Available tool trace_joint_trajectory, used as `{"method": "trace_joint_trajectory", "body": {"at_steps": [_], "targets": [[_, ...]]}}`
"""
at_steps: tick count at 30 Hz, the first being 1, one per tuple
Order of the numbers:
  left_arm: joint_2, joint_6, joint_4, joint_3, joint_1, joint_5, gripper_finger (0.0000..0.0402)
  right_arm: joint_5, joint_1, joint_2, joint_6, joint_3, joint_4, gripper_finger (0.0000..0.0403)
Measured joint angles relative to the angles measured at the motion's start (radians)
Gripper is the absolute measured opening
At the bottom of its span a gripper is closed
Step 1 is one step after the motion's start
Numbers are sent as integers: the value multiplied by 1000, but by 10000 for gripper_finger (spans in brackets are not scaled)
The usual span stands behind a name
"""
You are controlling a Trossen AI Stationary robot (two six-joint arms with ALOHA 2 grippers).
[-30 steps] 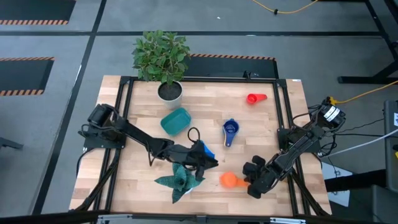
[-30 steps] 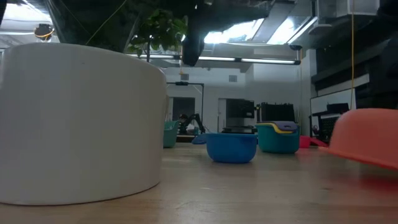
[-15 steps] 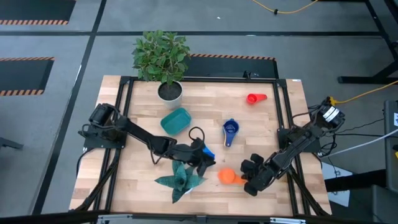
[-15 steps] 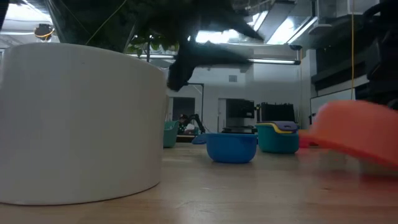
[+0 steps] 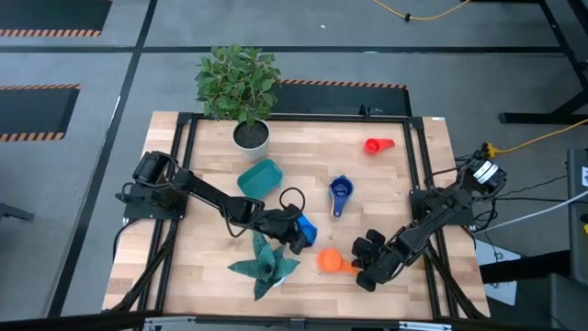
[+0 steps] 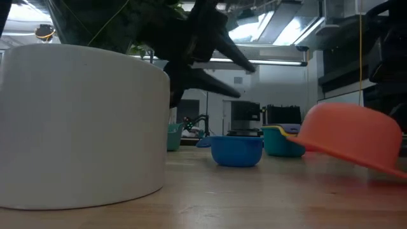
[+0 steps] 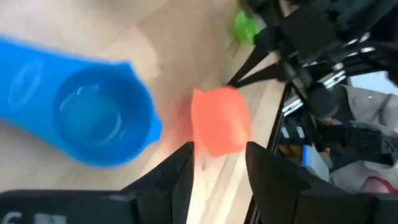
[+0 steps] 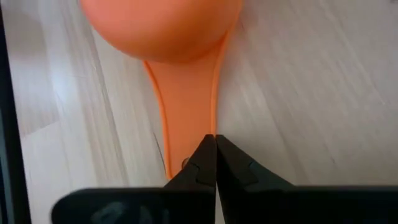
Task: Nest measuring cups in basket
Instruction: Stack the orange measuring cup on top of the blue measuring cup
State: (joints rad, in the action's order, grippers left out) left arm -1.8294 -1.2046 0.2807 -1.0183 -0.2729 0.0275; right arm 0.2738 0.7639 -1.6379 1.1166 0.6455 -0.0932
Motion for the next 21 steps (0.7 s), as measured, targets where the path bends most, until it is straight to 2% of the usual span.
{"method": "trace_joint_trajectory", "body": {"at_steps": [7,21], "targets": [[0,-51,-87,0,-8,-15,136,39,-30,-2,-28,-1,26,0],[0,-54,-90,0,-10,-11,135,39,-112,-5,-106,-4,70,0]]}}
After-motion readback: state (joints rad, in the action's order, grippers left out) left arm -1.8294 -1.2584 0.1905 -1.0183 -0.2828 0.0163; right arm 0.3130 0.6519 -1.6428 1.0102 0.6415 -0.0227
